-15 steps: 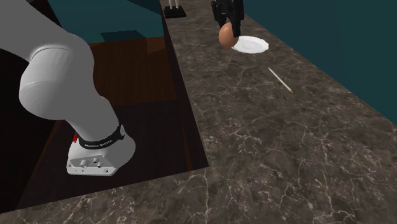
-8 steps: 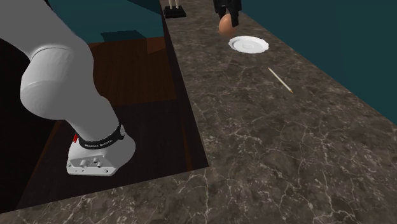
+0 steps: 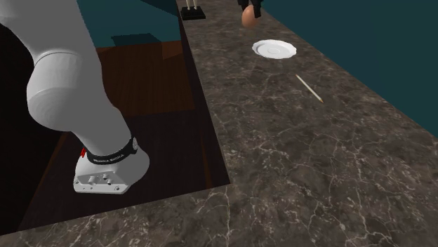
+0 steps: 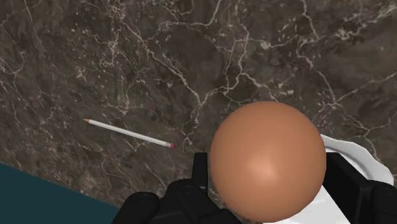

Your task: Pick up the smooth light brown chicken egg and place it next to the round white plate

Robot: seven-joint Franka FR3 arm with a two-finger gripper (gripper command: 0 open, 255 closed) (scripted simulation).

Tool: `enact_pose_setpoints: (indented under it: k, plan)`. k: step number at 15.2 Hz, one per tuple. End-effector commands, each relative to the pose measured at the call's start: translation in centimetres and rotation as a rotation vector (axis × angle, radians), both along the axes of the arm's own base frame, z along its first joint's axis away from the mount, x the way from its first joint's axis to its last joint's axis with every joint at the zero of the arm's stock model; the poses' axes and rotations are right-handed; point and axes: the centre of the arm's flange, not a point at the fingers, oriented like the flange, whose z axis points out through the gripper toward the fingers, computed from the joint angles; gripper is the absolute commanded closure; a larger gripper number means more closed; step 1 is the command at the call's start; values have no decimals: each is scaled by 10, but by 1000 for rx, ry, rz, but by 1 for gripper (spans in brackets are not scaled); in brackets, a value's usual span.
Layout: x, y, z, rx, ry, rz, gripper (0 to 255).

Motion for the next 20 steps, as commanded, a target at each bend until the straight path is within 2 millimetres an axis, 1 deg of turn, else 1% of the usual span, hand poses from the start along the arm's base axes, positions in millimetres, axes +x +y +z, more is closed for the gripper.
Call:
enact_pose_setpoints:
  k: [1, 2, 3, 20]
  plan:
    - [7, 26, 0, 0, 0, -2, 255]
    - [10, 38, 0, 0, 0, -2, 255]
    - [16, 60, 0, 0, 0, -2, 255]
    - [16, 60, -90, 0, 0, -2, 255]
